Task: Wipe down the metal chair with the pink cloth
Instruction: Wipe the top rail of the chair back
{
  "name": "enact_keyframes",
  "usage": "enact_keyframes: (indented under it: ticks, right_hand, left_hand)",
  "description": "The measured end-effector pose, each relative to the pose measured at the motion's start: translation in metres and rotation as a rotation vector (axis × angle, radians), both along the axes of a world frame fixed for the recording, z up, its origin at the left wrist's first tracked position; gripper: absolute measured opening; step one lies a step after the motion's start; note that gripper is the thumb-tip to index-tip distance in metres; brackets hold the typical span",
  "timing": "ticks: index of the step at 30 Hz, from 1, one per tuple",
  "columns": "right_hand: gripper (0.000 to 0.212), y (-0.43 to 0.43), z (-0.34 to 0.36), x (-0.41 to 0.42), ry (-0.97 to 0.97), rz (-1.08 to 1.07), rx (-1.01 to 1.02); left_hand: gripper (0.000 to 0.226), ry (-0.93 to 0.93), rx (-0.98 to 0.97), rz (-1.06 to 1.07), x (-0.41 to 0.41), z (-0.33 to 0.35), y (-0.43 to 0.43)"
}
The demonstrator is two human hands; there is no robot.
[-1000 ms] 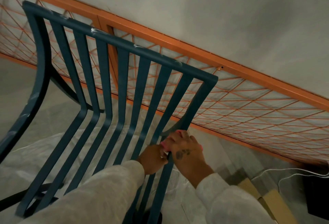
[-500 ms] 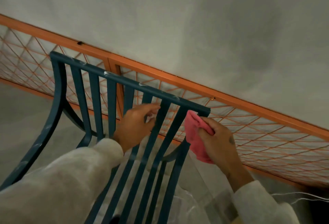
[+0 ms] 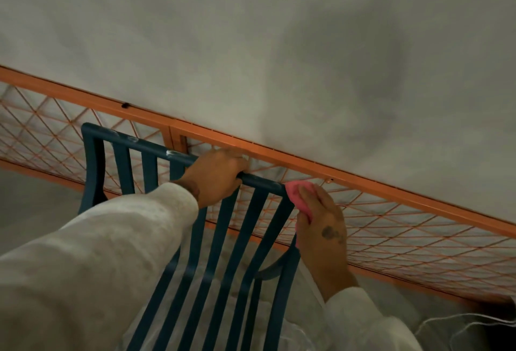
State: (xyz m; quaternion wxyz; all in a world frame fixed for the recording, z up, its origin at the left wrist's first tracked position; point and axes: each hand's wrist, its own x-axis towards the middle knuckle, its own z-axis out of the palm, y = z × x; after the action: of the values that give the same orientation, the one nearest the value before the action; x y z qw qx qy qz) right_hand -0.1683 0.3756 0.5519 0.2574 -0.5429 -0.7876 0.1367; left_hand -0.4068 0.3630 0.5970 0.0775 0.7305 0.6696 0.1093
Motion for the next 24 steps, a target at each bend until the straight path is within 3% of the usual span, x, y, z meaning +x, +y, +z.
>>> enact_keyframes:
  ticks: [7, 12, 16, 21, 24]
  right_hand:
    - [0.052, 0.005, 0.008, -0.020, 0.001, 0.189, -0.099]
    - [0.046, 0.002, 0.044, 0.030, 0.235, 0.034, -0.288]
    - [0.029, 0.003, 0.071, 0.049, 0.359, -0.131, -0.464]
    - [0.017, -0.012, 0.117, 0.064, 0.527, -0.044, -0.476]
    - [0.019, -0.014, 0.116, 0.070, 0.515, 0.006, -0.493]
  left_hand:
    - [0.015, -0.012, -0.001, 0.063, 0.003, -0.005, 0.001]
    - [0.013, 0.024, -0.020, 0.082, 0.012, 0.001, -0.003]
    - [0.016, 0.018, -0.158, 0.097, 0.019, 0.022, -0.001]
    - [0.036, -0.042, -0.126, 0.136, 0.033, 0.057, -0.016]
    - [0.040, -0.060, -0.086, 0.145, 0.042, 0.074, -0.038]
